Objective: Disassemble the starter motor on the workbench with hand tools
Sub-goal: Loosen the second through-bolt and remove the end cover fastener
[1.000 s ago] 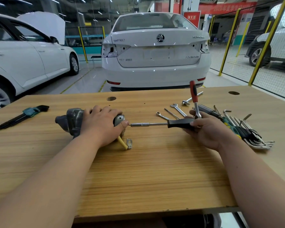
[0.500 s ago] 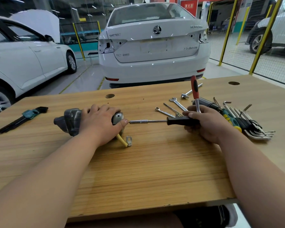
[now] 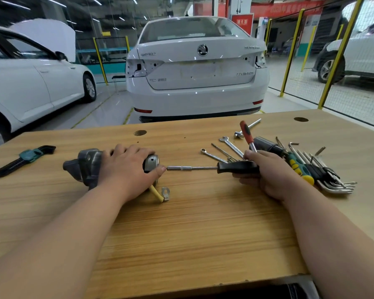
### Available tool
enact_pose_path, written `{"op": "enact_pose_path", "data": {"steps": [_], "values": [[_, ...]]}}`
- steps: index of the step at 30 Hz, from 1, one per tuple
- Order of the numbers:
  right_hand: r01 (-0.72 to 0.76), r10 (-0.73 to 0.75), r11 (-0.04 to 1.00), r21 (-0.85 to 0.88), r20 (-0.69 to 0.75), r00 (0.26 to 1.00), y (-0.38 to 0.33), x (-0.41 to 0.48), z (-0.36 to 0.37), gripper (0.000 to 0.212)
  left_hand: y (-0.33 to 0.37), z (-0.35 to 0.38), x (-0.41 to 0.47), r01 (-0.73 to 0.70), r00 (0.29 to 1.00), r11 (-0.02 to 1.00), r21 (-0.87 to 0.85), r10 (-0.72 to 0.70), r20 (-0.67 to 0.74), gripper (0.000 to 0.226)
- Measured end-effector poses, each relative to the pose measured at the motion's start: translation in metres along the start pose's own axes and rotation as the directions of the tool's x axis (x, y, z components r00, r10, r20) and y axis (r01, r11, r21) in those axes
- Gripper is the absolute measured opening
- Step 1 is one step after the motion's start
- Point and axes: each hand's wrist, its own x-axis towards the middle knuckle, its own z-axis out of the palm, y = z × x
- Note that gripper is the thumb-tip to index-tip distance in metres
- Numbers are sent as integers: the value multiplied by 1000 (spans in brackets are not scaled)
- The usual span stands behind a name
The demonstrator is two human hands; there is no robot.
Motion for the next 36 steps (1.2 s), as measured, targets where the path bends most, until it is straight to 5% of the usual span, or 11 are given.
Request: {"op": "enact_pose_path", "data": {"steps": [3, 6, 10, 13, 16, 19, 22, 29, 36], "values": [[117, -168, 915, -387, -102, 980, 1, -2, 0, 21, 0, 0, -1, 5, 1000, 1000, 6, -5, -8, 82], [113, -126, 980, -165, -66, 990, -1, -1, -1, 10, 1, -1, -2, 4, 1000, 1000, 17, -4, -11, 87], [97, -104, 989, 112, 61, 993, -2, -2, -2, 27, 1, -2, -3, -10, 1000, 1000, 13, 10, -12, 87], [86, -104, 973, 213, 75, 992, -2, -2, -3, 40, 1, -2, -2, -7, 1000, 1000, 9, 7, -17, 86], [66, -80, 970, 232, 53, 995, -2, -3, -2, 28, 1, -1, -2, -3, 999, 1000, 7, 3, -35, 83], [92, -104, 983, -161, -71, 992, -3, -7, 4, 10, 3, 0, -2, 3, 998, 1000, 6, -2, -57, 77], [137, -219, 900, -414, -158, 963, 0, -2, 4, 18, 4, 0, -2, 7, 997, 1000, 5, -7, -70, 75], [76, -76, 996, 43, -1, 997, -1, 0, -4, 18, 5, 0, -2, 12, 998, 1000, -2, -12, -66, 76], [55, -61, 986, 158, 31, 998, 0, 2, -6, 20, 2, -3, -1, -10, 1000, 1000, 5, 10, 20, 87]]}}
